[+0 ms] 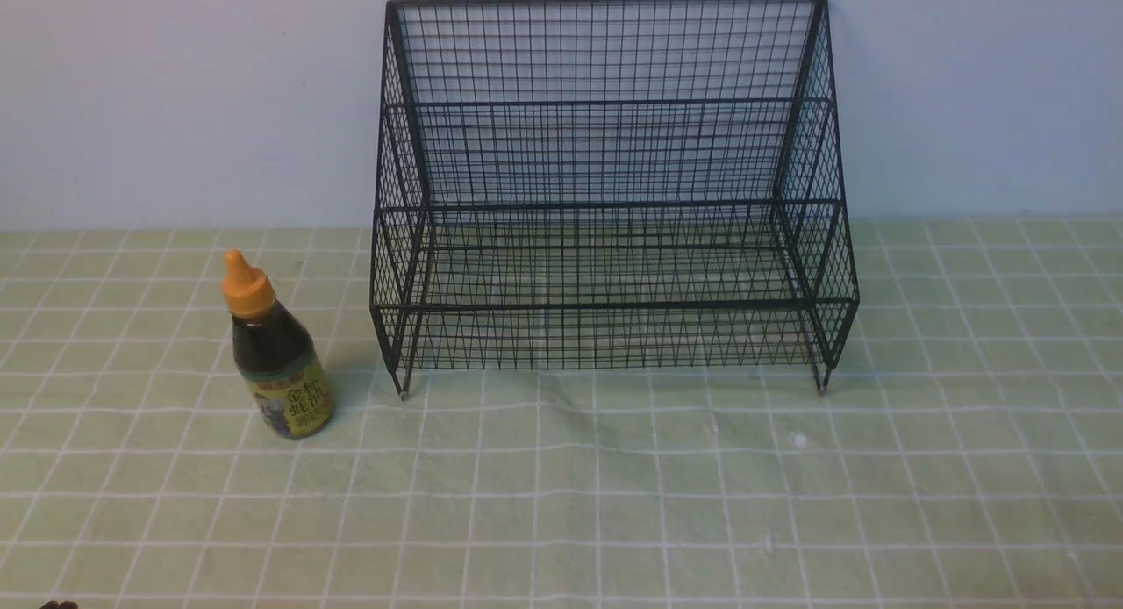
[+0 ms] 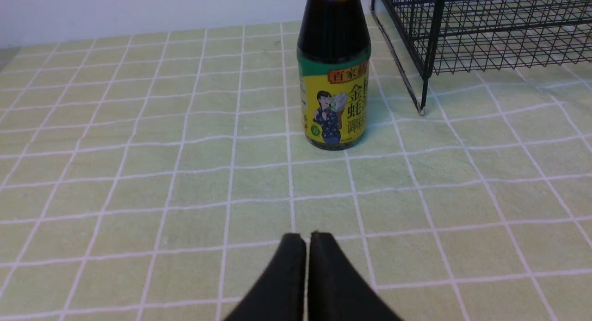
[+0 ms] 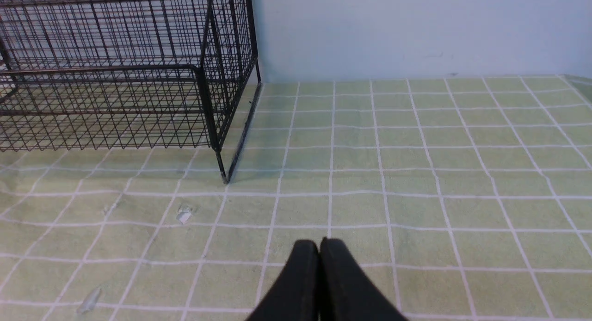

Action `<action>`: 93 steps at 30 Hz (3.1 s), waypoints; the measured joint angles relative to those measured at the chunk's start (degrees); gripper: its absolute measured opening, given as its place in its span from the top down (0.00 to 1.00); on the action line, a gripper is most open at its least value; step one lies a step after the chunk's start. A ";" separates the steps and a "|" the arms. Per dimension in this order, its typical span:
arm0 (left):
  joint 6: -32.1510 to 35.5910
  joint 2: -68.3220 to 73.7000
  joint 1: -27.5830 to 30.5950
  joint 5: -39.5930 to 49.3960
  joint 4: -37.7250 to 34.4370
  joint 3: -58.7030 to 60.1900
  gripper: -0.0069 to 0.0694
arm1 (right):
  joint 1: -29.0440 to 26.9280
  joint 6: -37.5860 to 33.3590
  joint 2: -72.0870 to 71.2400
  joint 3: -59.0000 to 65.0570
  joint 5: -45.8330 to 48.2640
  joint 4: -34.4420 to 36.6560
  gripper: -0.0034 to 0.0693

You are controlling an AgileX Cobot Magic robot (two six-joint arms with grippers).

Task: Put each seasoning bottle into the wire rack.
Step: Use the left arm to grab the condiment bottle closest to it

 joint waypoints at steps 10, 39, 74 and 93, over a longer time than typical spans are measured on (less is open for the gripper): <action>0.00 0.00 0.00 0.00 0.00 0.00 0.92 | 0.00 0.00 0.00 0.00 0.00 0.00 0.97; -6.13 3.42 0.04 -35.06 -23.35 -12.77 0.92 | 0.00 0.00 0.00 0.00 0.00 0.00 0.97; 0.65 92.96 0.04 42.03 -6.00 -88.17 0.73 | 0.00 0.00 0.00 0.00 0.00 0.00 0.97; 1.08 105.32 0.04 39.42 -3.90 -88.23 0.22 | 0.00 0.00 0.00 0.00 0.00 0.00 0.97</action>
